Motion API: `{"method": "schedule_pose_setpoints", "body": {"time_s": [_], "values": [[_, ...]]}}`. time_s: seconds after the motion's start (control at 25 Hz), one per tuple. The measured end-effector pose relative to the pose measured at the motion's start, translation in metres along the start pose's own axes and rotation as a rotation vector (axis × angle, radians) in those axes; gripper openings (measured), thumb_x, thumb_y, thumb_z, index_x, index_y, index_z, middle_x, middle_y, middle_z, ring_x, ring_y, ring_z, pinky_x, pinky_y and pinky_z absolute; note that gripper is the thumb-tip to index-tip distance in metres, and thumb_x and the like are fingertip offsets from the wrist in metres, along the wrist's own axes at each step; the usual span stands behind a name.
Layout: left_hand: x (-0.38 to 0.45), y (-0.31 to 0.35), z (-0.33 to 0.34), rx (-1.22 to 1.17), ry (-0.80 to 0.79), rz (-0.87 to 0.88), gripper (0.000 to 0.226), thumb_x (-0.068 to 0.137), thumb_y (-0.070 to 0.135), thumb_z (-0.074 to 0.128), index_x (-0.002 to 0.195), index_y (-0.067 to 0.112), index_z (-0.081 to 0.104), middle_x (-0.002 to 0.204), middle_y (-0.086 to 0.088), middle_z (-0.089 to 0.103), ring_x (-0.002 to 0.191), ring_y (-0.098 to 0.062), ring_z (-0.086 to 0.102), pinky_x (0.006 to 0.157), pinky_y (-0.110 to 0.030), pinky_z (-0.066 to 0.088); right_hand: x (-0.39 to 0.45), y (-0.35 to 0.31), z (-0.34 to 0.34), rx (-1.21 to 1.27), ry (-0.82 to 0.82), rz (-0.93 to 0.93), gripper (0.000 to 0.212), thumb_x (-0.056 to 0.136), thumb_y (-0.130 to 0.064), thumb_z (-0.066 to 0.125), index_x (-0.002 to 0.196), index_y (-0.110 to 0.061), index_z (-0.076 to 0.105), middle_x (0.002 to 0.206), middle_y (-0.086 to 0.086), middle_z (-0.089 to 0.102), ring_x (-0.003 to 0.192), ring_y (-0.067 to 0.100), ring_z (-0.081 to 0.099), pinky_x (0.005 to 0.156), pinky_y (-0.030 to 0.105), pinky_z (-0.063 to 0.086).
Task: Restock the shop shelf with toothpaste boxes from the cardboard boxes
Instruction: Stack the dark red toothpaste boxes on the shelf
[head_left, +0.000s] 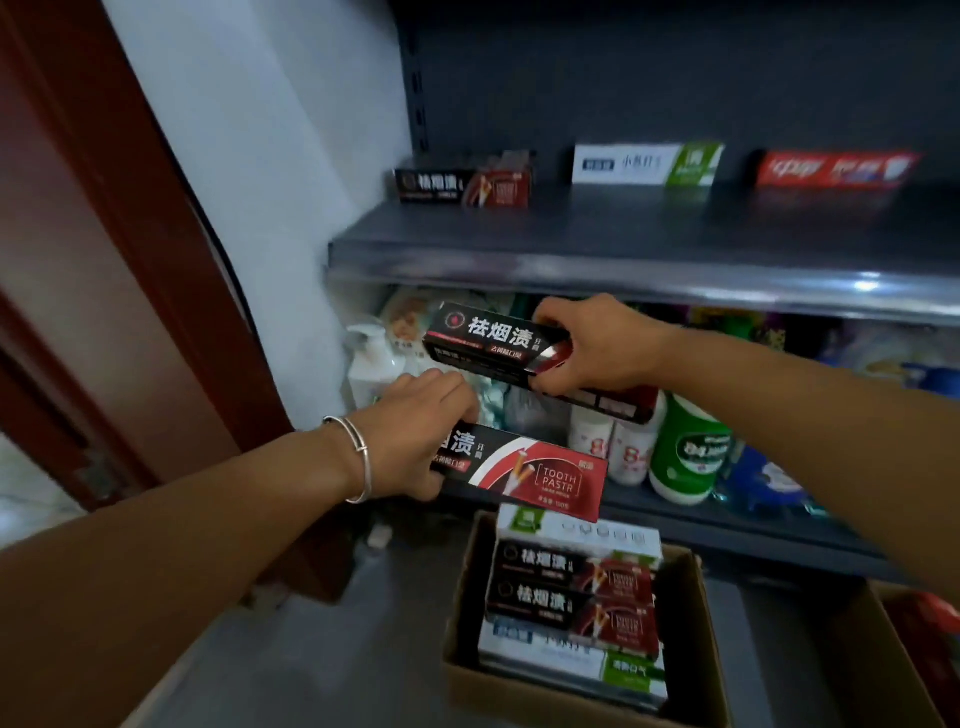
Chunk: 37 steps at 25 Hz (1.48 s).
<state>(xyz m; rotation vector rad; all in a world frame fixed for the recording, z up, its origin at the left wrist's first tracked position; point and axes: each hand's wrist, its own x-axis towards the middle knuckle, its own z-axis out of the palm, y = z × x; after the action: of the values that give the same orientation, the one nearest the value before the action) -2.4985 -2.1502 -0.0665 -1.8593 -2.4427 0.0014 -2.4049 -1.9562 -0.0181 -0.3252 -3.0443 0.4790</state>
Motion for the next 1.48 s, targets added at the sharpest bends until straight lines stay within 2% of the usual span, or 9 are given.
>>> {"method": "schedule_pose_setpoints", "body": {"time_s": [0.2, 0.28, 0.4, 0.6, 0.72, 0.88, 1.12, 1.32, 1.48], "values": [[0.015, -0.046, -0.053, 0.073, 0.146, 0.013, 0.056, 0.059, 0.024, 0.074, 0.108, 0.015, 0.050, 0.108, 0.000, 0.048, 0.098, -0.018, 0.045, 0.083, -0.027, 0.034, 0.034, -0.023, -0.064, 0.067, 0.025, -0.026, 0.073, 0.070, -0.040, 0.079, 0.136, -0.028, 0.048, 0.111, -0.007, 0.061, 0.093, 0.008, 0.055, 0.085, 0.023, 0.044], [0.024, -0.060, -0.070, 0.078, 0.156, 0.002, 0.056, 0.062, 0.027, 0.073, 0.111, 0.018, 0.048, 0.110, 0.004, 0.045, 0.101, -0.014, 0.042, 0.089, -0.029, 0.036, 0.050, -0.026, -0.081, 0.118, 0.044, -0.028, 0.061, 0.077, -0.035, 0.075, 0.133, -0.032, 0.052, 0.105, -0.009, 0.063, 0.090, 0.008, 0.057, 0.087, 0.024, 0.045], [0.044, -0.087, -0.092, 0.079, 0.205, -0.007, 0.055, 0.063, 0.026, 0.074, 0.110, 0.019, 0.047, 0.110, 0.005, 0.045, 0.100, -0.013, 0.041, 0.090, -0.028, 0.036, 0.081, -0.026, -0.104, 0.073, 0.091, -0.015, 0.046, 0.088, -0.031, 0.063, 0.133, -0.030, 0.052, 0.111, -0.004, 0.064, 0.090, 0.011, 0.056, 0.082, 0.025, 0.043], [0.081, -0.127, -0.111, 0.064, 0.314, -0.013, 0.050, 0.065, 0.024, 0.073, 0.108, 0.017, 0.048, 0.109, 0.004, 0.044, 0.098, -0.011, 0.039, 0.088, -0.025, 0.034, 0.136, -0.025, -0.134, 0.019, 0.125, 0.021, 0.044, 0.097, -0.024, 0.049, 0.140, -0.026, 0.042, 0.123, 0.001, 0.060, 0.095, 0.012, 0.055, 0.089, 0.028, 0.045], [0.107, -0.152, -0.115, 0.085, 0.362, -0.034, 0.050, 0.065, 0.023, 0.071, 0.109, 0.017, 0.047, 0.110, 0.004, 0.043, 0.099, -0.011, 0.038, 0.089, -0.023, 0.033, 0.169, -0.019, -0.147, -0.006, 0.119, 0.042, 0.038, 0.097, -0.020, 0.050, 0.134, -0.022, 0.049, 0.111, 0.000, 0.061, 0.092, 0.011, 0.056, 0.085, 0.028, 0.044], [0.139, -0.180, -0.109, 0.100, 0.386, -0.074, 0.053, 0.064, 0.021, 0.071, 0.111, 0.017, 0.046, 0.112, 0.002, 0.043, 0.105, -0.016, 0.040, 0.083, -0.023, 0.028, 0.205, -0.003, -0.144, -0.062, 0.169, 0.084, 0.035, 0.093, -0.021, 0.056, 0.128, -0.015, 0.055, 0.120, 0.005, 0.061, 0.097, 0.014, 0.055, 0.083, 0.025, 0.043], [0.162, -0.213, -0.092, 0.101, 0.381, -0.119, 0.054, 0.069, 0.024, 0.071, 0.115, 0.022, 0.042, 0.116, 0.007, 0.040, 0.110, -0.012, 0.038, 0.096, -0.024, 0.032, 0.244, 0.014, -0.116, -0.055, 0.162, 0.092, 0.051, 0.090, -0.020, 0.061, 0.138, -0.017, 0.046, 0.138, 0.004, 0.049, 0.124, 0.019, 0.048, 0.095, 0.022, 0.036], [0.170, -0.233, -0.080, 0.091, 0.400, -0.107, 0.052, 0.070, 0.021, 0.070, 0.115, 0.021, 0.045, 0.116, 0.008, 0.041, 0.112, -0.011, 0.038, 0.092, -0.020, 0.027, 0.274, 0.021, -0.098, -0.025, 0.158, 0.052, 0.051, 0.088, -0.018, 0.064, 0.137, -0.017, 0.047, 0.139, 0.003, 0.047, 0.126, 0.019, 0.046, 0.096, 0.020, 0.035], [0.171, -0.244, -0.074, 0.074, 0.402, -0.105, 0.050, 0.071, 0.021, 0.069, 0.115, 0.022, 0.044, 0.116, 0.009, 0.040, 0.113, -0.009, 0.037, 0.091, -0.018, 0.026, 0.291, 0.024, -0.084, -0.057, 0.165, 0.046, 0.053, 0.088, -0.020, 0.065, 0.137, -0.016, 0.047, 0.139, 0.004, 0.046, 0.128, 0.019, 0.044, 0.104, 0.026, 0.035]]}}
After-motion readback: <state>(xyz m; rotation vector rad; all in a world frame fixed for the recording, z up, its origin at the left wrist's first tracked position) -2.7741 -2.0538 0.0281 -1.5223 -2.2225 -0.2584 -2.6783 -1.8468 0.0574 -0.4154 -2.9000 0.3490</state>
